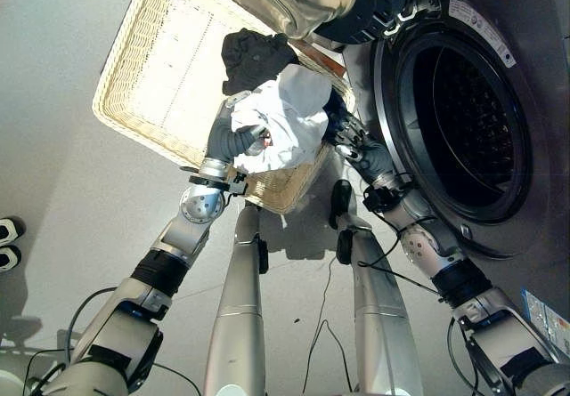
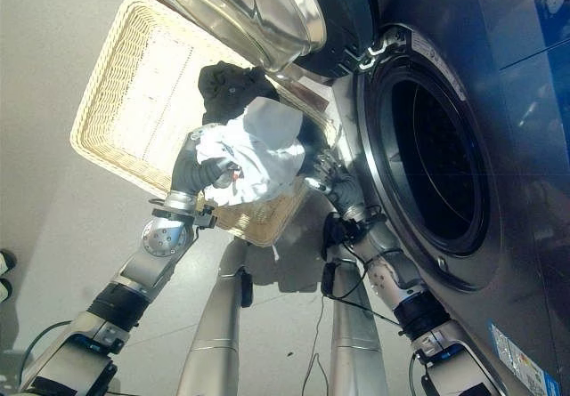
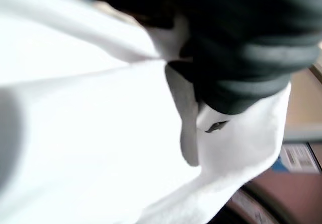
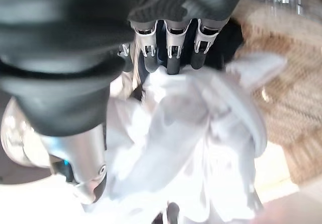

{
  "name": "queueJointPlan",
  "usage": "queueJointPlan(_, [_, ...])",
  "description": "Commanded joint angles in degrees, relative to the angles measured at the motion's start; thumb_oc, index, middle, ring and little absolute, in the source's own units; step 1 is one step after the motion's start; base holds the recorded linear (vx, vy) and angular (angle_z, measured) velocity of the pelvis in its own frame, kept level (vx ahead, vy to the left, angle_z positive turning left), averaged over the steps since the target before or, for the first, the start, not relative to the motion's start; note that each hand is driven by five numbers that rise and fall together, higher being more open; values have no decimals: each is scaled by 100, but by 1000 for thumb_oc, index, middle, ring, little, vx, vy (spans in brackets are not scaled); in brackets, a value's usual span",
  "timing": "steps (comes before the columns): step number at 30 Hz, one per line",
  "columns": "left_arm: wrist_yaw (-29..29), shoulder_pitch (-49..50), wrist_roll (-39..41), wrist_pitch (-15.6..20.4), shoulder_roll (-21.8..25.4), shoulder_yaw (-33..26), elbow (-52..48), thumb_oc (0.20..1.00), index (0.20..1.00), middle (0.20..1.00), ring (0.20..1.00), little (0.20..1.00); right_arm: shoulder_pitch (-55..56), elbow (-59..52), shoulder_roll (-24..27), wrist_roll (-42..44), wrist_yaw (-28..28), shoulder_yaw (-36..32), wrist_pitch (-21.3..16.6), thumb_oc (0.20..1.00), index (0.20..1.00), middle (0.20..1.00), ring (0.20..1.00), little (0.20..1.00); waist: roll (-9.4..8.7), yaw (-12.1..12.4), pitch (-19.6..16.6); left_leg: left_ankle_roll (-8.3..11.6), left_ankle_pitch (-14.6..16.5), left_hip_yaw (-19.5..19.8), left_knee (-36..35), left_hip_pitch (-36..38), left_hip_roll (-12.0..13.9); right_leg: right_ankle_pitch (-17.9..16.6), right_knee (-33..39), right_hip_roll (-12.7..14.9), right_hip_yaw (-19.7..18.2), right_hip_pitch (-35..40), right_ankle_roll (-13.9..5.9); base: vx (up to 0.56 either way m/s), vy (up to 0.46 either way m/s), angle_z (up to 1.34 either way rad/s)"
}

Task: Put the clothes into the washing machine.

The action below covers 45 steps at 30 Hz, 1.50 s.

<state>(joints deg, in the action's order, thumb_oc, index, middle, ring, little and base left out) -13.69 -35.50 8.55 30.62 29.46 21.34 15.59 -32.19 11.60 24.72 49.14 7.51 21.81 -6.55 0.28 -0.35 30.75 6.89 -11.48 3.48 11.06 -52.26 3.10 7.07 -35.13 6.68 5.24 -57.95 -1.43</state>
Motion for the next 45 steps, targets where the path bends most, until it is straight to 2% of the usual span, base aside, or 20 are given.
queueJointPlan(1, [-70, -213, -453, 307, -7, 120, -646, 200, 200, 200, 200, 200, 220, -649, -34, 362, 424, 61, 156, 1000, 1000, 1000, 1000, 1000, -99, 122, -96, -299, 787, -68, 701, 85, -556, -1052, 1369, -224, 164, 411, -560, 11, -24, 4])
queueJointPlan(10, [-165, -356, -820, 119, 50, 313, -862, 200, 200, 200, 200, 200, 133, -968, -90, 987, 812, 324, 543, 1000, 1000, 1000, 1000, 1000, -84, 147, -96, -311, 771, -55, 683, 108, -597, -1083, 1415, -192, 220, 441, -573, 4, -13, 3])
queueJointPlan(16, [-92, -450, -613, 170, 113, 424, -891, 200, 200, 200, 200, 200, 22, -1157, -90, 1174, 911, 491, 561, 1000, 1000, 1000, 1000, 1000, -80, 153, -96, -305, 733, -65, 659, 112, -607, -1129, 1464, -188, 245, 446, -578, 0, 0, 0])
queueJointPlan(23, [186, -460, -228, 317, -40, 464, -1020, 200, 200, 200, 200, 200, -104, -1174, -182, 1036, 806, 631, 433, 1000, 1000, 1000, 1000, 1000, -52, 171, -96, -320, 735, -68, 672, 95, -627, -1138, 1462, -181, 260, 422, -575, 0, 0, 0])
queueJointPlan(24, [280, -450, -121, 406, -141, 472, -1120, 200, 200, 200, 200, 200, -170, -1173, -219, 669, 583, 677, 268, 1000, 1000, 1000, 1000, 1000, -41, 180, -96, -328, 732, -75, 662, 102, -644, -1147, 1478, -186, 269, 424, -571, 0, 0, 0])
queueJointPlan(30, [612, -403, 265, 463, -353, 411, -1426, 200, 200, 200, 200, 200, -291, -1259, -259, -210, -7, 689, -66, 1000, 1000, 1000, 1000, 1000, -17, 199, -96, -341, 724, -73, 663, 101, -674, -1140, 1465, -186, 297, 425, -556, 2, -1, 1])
queueJointPlan(31, [705, -380, 387, 475, -423, 403, -1512, 200, 200, 200, 200, 200, -313, -1284, -266, -634, -238, 673, -213, 1000, 1000, 1000, 1000, 1000, -9, 200, -96, -353, 728, -67, 676, 89, -693, -1141, 1456, -191, 298, 412, -552, 0, 0, 0])
queueJointPlan(34, [820, -357, 528, 467, -500, 399, -1598, 200, 200, 200, 200, 200, -345, -1324, -288, -1163, -572, 669, -295, 1000, 1000, 1000, 1000, 1000, 3, 200, -96, -360, 729, -64, 692, 74, -702, -1140, 1428, -191, 295, 391, -555, 0, 0, 0])
queueJointPlan(35, [931, -316, 636, 464, -595, 371, -1702, 200, 200, 200, 200, 200, -381, -1380, -276, -1717, -946, 645, -342, 1000, 1000, 1000, 1000, 1000, 6, 198, -96, -370, 731, -76, 687, 74, -703, -1133, 1420, -203, 289, 386, -552, 0, 0, 0])
queueJointPlan(37, [1079, -251, 775, 460, -713, 340, -1856, 200, 200, 200, 200, 200, -396, -1470, -245, -2575, -1469, 603, -339, 1000, 1000, 1000, 1000, 1000, 10, 187, -96, -371, 736, -93, 689, 61, -706, -1123, 1412, -221, 278, 373, -555, 0, 0, 0])
queueJointPlan(45, [1414, -101, 1047, 356, -1028, 285, -2270, 200, 200, 200, 200, 200, -441, -1683, -220, -3914, -2138, 512, -58, 1000, 1000, 1000, 1000, 1000, 41, 189, -96, -407, 755, -109, 709, 58, -726, -1086, 1328, -257, 263, 352, -552, 0, 0, 0])
